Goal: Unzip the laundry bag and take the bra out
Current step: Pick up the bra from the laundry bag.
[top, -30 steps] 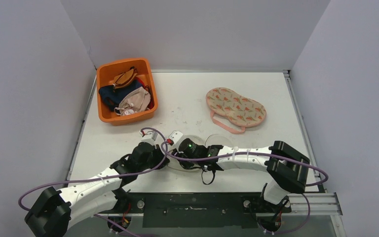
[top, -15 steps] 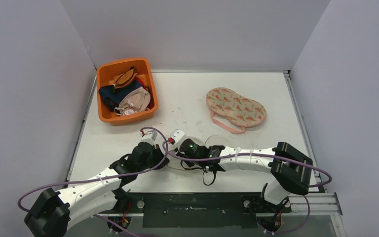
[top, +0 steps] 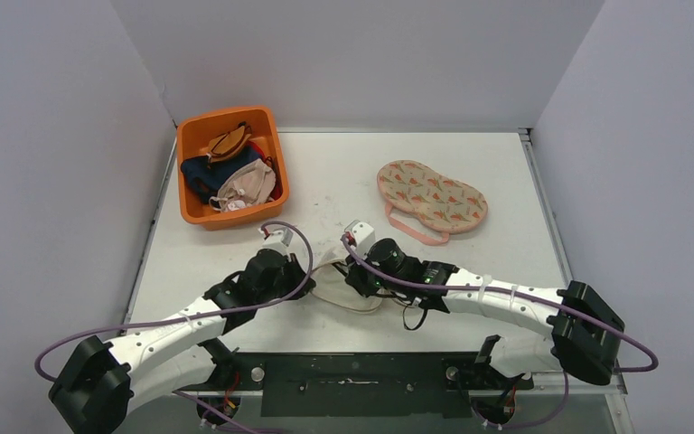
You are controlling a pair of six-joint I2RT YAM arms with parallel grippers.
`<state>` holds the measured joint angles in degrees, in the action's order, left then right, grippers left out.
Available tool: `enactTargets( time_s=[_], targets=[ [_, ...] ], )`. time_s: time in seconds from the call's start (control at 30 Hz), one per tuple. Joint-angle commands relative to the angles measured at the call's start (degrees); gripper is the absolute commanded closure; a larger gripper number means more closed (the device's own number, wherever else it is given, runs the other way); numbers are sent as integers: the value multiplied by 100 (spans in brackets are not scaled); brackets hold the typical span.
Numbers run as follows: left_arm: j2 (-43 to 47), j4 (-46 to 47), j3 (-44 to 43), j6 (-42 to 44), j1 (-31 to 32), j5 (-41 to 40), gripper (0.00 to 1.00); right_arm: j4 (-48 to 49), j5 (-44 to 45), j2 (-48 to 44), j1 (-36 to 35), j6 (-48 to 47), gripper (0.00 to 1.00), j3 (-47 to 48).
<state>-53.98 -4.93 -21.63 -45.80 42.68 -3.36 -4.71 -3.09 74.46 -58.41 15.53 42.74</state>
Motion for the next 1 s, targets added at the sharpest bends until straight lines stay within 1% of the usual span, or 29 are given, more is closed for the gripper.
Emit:
enactTargets(
  time_s=[0.0,0.1,0.2,0.33,0.53,0.67,0.73,0.87,0.97],
  targets=[
    [-130,-15,-361,240,-119,-125,100,421,-526,-352,130,58,95,-133],
    [-252,-27,-505,314,-190,-96,100,806,-742,-653,292,255,95,-393],
    [-321,-28,-532,326,-248,-57,100,876,-812,-819,452,380,94,-499],
    [-351,59,-476,305,-251,35,100,858,-835,-659,489,407,84,-487],
    [-407,257,-338,209,-243,222,100,983,-900,-245,489,463,77,-512],
    [-386,365,-172,130,-233,282,100,996,-934,-90,489,437,70,-489],
    [-354,384,-98,109,-233,284,100,1004,-967,-36,489,425,66,-474],
    [-296,377,-36,106,-234,272,100,998,-1061,103,461,407,53,-392],
    [-280,369,-13,102,-233,265,100,950,-994,237,392,375,51,-290]
  ],
)
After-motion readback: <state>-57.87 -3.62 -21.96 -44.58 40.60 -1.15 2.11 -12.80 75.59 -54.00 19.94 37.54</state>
